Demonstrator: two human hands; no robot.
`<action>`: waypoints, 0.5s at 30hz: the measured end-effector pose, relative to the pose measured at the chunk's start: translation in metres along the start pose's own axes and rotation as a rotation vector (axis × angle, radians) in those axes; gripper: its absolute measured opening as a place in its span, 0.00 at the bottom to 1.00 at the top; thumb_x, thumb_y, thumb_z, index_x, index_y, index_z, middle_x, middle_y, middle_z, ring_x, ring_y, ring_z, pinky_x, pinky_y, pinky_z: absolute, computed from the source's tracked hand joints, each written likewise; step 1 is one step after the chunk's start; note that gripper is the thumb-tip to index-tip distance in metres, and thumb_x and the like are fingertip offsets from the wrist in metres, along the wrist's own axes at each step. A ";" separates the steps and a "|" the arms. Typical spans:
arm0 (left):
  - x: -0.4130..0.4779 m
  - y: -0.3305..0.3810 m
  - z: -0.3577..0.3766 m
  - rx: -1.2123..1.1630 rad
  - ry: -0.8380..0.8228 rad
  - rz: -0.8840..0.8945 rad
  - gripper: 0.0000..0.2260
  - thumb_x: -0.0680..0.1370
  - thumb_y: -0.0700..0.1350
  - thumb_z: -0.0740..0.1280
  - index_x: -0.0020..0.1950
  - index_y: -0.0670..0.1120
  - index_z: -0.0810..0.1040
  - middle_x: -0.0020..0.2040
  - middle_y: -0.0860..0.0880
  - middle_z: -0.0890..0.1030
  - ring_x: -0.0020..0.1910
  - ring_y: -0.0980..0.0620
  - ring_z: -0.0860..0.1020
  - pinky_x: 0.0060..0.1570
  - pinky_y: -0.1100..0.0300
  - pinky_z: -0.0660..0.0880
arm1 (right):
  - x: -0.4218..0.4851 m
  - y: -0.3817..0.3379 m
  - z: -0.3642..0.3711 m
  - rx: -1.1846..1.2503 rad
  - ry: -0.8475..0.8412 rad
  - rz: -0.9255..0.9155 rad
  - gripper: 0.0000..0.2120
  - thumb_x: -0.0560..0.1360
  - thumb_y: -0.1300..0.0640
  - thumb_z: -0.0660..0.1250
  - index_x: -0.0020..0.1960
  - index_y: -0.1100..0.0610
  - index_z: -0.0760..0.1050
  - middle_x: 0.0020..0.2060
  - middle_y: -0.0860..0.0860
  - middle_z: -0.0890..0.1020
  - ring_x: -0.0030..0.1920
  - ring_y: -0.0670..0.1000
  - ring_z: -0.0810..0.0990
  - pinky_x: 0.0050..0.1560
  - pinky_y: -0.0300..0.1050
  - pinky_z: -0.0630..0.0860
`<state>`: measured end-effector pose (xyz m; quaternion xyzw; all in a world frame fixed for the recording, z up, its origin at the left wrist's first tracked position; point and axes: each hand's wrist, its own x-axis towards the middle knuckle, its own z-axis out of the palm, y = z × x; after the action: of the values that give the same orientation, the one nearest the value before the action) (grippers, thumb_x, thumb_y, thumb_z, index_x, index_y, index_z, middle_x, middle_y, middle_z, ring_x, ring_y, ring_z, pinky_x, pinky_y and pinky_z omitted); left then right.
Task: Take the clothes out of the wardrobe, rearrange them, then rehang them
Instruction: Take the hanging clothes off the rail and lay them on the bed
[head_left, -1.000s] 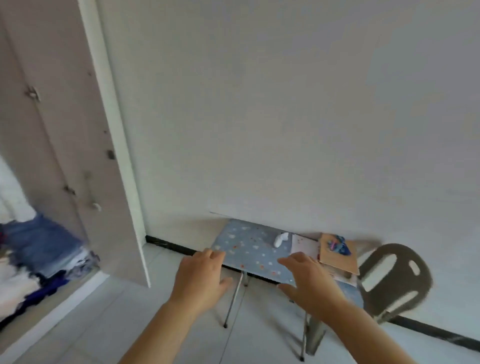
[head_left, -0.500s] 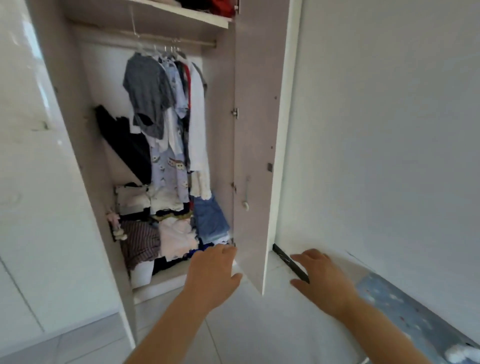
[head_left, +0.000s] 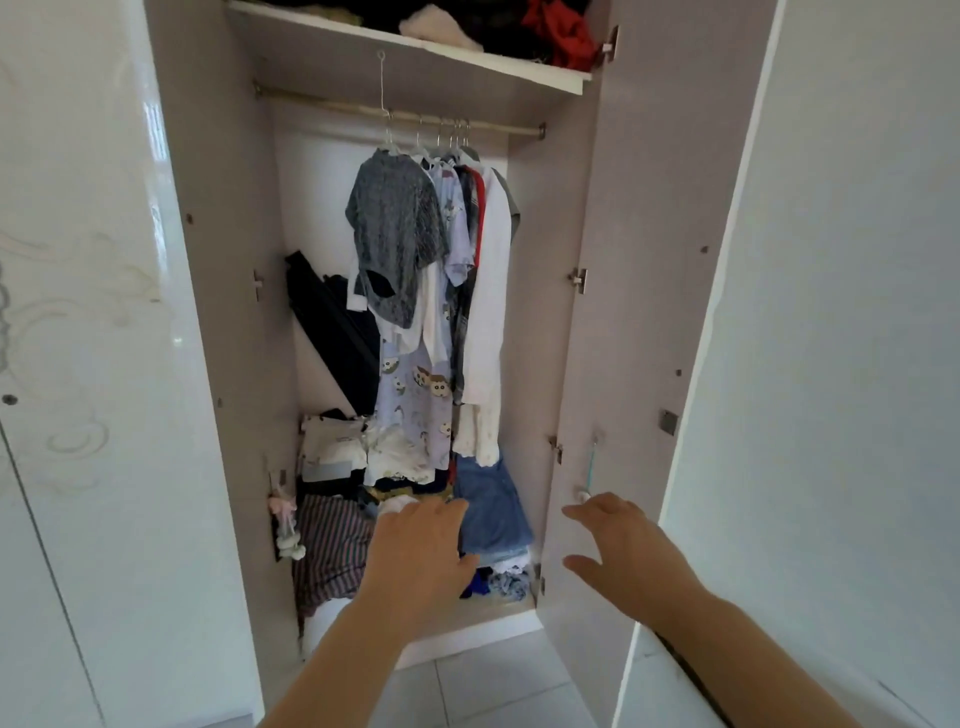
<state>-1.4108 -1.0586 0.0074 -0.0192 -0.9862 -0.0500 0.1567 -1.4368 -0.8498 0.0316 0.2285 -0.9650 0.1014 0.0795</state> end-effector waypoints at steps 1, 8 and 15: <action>0.015 -0.008 0.000 0.010 0.004 0.000 0.22 0.78 0.57 0.57 0.71 0.52 0.62 0.66 0.52 0.70 0.64 0.51 0.69 0.62 0.56 0.65 | 0.019 -0.001 0.000 -0.005 0.006 -0.008 0.21 0.78 0.48 0.61 0.70 0.49 0.65 0.65 0.47 0.70 0.63 0.47 0.69 0.63 0.36 0.64; 0.115 -0.058 0.011 0.008 0.075 -0.033 0.22 0.79 0.58 0.57 0.71 0.53 0.62 0.64 0.53 0.70 0.62 0.53 0.70 0.60 0.59 0.66 | 0.143 0.002 0.004 -0.010 0.023 -0.072 0.23 0.79 0.50 0.60 0.72 0.49 0.61 0.68 0.48 0.67 0.66 0.48 0.67 0.64 0.37 0.63; 0.230 -0.099 0.026 0.038 0.168 -0.093 0.22 0.79 0.56 0.57 0.71 0.52 0.63 0.64 0.51 0.72 0.61 0.52 0.71 0.59 0.59 0.66 | 0.284 0.024 0.021 0.015 0.084 -0.186 0.25 0.78 0.48 0.61 0.73 0.49 0.60 0.68 0.48 0.67 0.65 0.48 0.67 0.65 0.38 0.64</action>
<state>-1.6423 -1.1489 0.0455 0.0341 -0.9702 -0.0400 0.2364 -1.7010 -0.9547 0.0640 0.3130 -0.9347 0.1103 0.1273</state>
